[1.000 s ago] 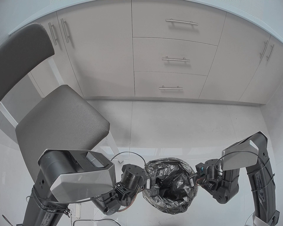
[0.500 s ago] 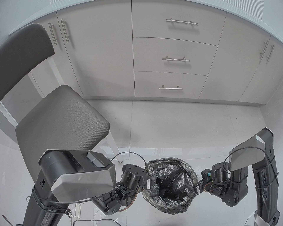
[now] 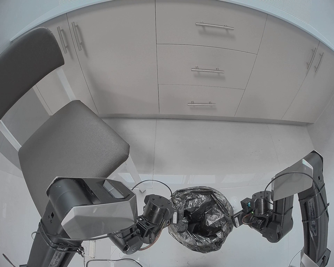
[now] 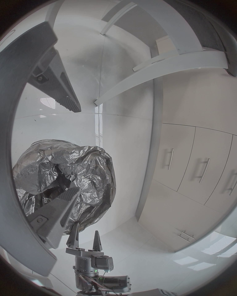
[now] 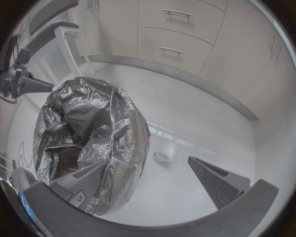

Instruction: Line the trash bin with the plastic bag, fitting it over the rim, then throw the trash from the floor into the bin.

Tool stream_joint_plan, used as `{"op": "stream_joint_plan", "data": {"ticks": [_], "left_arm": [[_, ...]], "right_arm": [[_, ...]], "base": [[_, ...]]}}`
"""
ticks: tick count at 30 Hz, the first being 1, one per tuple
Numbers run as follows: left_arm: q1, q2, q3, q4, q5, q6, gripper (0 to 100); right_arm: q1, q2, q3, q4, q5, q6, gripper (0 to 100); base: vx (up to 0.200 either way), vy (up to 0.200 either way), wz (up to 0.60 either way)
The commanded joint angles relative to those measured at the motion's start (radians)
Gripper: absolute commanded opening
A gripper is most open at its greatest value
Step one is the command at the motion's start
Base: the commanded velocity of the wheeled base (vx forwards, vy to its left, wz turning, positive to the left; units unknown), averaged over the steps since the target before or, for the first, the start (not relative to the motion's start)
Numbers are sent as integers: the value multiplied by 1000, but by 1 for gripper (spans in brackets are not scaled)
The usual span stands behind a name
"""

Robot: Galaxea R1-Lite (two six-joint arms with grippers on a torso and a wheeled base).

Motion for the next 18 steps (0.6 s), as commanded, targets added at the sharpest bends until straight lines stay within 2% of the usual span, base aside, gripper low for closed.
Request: {"op": "stream_joint_plan", "data": {"ticks": [1,9,13,18], "left_arm": [[0,4,0,0,0,1,100],[0,5,0,0,0,1,100],[0,5,0,0,0,1,100],[-2,7,6,-22,0,1,100]], "right_arm": [[2,6,-1,-18,-25,-22,100],[2,6,5,-18,-16,-17,100],[4,-4,7,-18,30,0,100],[27,-39,30,-18,87,83,100]], "base": [[0,0,0],[0,0,0],[0,0,0],[0,0,0]]}}
